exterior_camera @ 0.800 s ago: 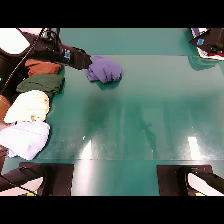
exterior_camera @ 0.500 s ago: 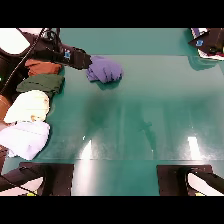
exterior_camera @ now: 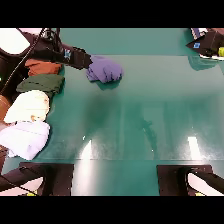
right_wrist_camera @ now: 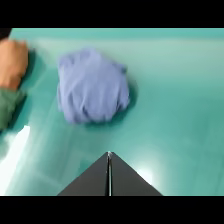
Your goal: Fold the shirts.
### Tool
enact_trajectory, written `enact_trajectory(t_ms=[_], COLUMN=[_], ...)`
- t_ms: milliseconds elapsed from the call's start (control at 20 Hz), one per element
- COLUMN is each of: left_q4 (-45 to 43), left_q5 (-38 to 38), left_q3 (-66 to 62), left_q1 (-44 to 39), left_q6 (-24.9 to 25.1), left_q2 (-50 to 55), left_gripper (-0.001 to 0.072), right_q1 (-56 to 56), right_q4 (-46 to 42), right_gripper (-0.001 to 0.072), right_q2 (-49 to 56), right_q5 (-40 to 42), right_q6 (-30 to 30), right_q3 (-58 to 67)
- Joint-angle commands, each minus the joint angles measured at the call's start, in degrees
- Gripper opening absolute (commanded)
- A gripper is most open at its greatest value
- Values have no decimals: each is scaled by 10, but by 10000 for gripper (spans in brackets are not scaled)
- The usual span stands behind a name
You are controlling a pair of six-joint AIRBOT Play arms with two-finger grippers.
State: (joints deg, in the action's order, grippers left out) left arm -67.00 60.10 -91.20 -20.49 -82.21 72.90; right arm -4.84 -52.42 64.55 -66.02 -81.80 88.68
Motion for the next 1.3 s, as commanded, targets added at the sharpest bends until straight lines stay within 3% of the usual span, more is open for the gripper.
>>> enact_trajectory(t_ms=[0,50,200,500,850,900,1000,1100,1250], left_q4=[-38,-75,-116,-34,30,30,30,27,19], left_q5=[-67,-81,-102,-223,-237,-239,-245,-207,-78], left_q3=[1,1,1,-14,-90,-91,-97,-125,-232], left_q1=[0,2,21,34,30,30,30,31,45], left_q6=[-9,-32,-110,-76,-17,-17,-17,-12,-13], left_q2=[12,29,109,277,377,377,377,376,364], left_gripper=[499,554,556,555,537,408,27,25,24], right_q1=[0,0,0,-13,-20,-20,-20,-19,-9], right_q4=[19,19,19,20,17,17,17,17,18], right_gripper=[14,15,14,15,15,15,15,15,14], right_q2=[-1,-1,-1,-1,0,0,0,-2,-6], right_q5=[57,62,64,68,65,64,63,54,41], right_q6=[-3,-3,-3,-3,-2,-2,-2,-2,-2], right_q3=[-1,-1,-1,-1,-1,-1,-1,-1,2])
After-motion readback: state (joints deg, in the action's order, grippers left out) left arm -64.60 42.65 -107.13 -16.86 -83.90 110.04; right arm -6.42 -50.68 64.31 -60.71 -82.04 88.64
